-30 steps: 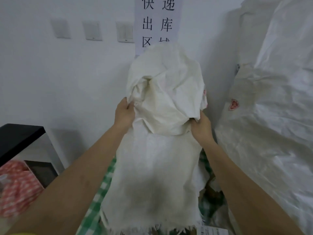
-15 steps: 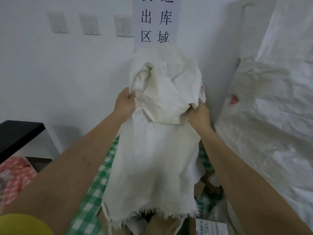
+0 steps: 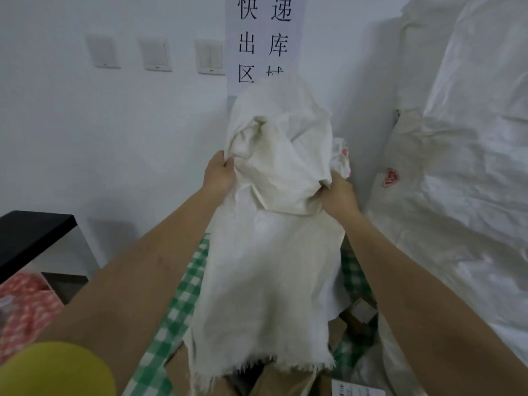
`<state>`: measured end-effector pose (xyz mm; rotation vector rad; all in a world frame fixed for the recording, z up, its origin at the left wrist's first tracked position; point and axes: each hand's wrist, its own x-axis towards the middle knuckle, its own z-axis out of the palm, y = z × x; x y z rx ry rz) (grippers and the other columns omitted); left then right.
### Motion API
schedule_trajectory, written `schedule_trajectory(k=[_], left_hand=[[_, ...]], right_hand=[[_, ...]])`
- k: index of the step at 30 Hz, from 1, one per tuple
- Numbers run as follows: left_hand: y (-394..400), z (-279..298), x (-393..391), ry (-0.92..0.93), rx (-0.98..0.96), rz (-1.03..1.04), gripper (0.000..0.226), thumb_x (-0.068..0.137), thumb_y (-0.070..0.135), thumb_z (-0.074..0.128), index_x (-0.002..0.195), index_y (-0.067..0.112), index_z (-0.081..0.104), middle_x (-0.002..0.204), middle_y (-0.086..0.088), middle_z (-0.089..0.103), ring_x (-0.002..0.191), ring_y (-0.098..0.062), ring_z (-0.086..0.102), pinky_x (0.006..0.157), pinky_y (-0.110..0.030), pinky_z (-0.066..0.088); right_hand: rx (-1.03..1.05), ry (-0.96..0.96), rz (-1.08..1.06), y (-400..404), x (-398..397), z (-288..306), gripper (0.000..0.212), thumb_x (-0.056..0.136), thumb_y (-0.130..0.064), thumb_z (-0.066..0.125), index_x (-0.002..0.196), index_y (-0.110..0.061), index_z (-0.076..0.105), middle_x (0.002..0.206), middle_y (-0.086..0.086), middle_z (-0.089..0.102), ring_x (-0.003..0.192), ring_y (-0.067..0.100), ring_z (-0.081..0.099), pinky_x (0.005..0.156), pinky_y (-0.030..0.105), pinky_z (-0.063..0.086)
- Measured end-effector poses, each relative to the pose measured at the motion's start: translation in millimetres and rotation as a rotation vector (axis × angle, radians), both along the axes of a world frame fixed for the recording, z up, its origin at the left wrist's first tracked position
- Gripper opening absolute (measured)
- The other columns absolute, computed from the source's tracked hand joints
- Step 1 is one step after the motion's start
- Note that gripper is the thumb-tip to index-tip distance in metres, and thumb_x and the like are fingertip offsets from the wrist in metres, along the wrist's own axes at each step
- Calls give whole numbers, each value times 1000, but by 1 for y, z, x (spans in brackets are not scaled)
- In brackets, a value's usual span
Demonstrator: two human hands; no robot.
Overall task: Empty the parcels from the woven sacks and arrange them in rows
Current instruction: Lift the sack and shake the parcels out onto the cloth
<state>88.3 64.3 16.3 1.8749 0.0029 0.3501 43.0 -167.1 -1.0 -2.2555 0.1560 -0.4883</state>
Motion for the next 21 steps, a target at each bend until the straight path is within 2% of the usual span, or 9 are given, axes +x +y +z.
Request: schedule_trajectory(k=[2,4,6,8,10,12,16,19,21], left_hand=[[1,8,1,-46,-58,1,23,100,20,39,114,8,52,112,-8,58,106,-28,57,89,-36,45],[4,7,2,-69,-84,15,26,99,21,39,118,10,51,117,-8,58,108,-27,56,93,-37,46],[5,0,1,-34,-22,12,30,101,20,37,125,7,49,125,-11,56,115,-28,54,96,-35,43],[3,3,-1,-34,3,-15,26,102,20,36,119,7,51,120,-11,57,111,-28,55,93,-36,43],[3,10,-3,-76,-26,-8,21,101,21,37,111,9,52,111,-8,57,102,-24,55,90,-36,44],[6,11,0,-100,-60,26,27,101,23,37,119,8,51,113,-7,56,101,-22,54,92,-37,43],[6,4,-3,-11,-111,37,31,102,23,38,124,4,50,119,-10,57,109,-26,54,95,-37,46],[3,13,-8,-77,-126,50,22,102,22,38,109,7,52,97,-3,57,95,-23,55,78,-29,46],[5,14,-9,-71,-89,58,27,102,23,37,117,6,52,110,-9,58,102,-25,56,88,-36,46]], right_hand=[[101,-126,-23,0,-1,9,21,96,-11,42,111,-1,52,98,10,58,87,28,55,77,40,46],[123,-166,-23,1,-2,8,20,96,-14,45,110,-1,51,98,10,59,87,29,56,76,42,47],[-1,-4,9,1,0,1,19,96,-18,45,106,-2,49,102,16,59,92,34,57,75,42,47],[-41,56,-10,2,3,4,15,94,-14,44,102,-2,50,99,15,59,91,35,57,70,37,44],[68,-100,-30,4,4,9,17,92,-10,44,105,-2,51,97,14,60,86,32,57,70,40,45],[136,-179,-40,4,2,7,17,94,-11,45,107,-1,51,96,13,60,83,30,56,72,41,48],[-8,53,-15,1,3,-4,10,94,-9,44,84,-7,44,82,9,52,83,32,55,64,35,40],[78,-112,-51,3,3,4,10,94,-9,44,98,-1,49,88,14,57,80,31,55,66,38,42],[71,-77,-48,3,4,7,16,95,-15,45,102,-1,49,95,16,59,84,33,57,71,41,46]])
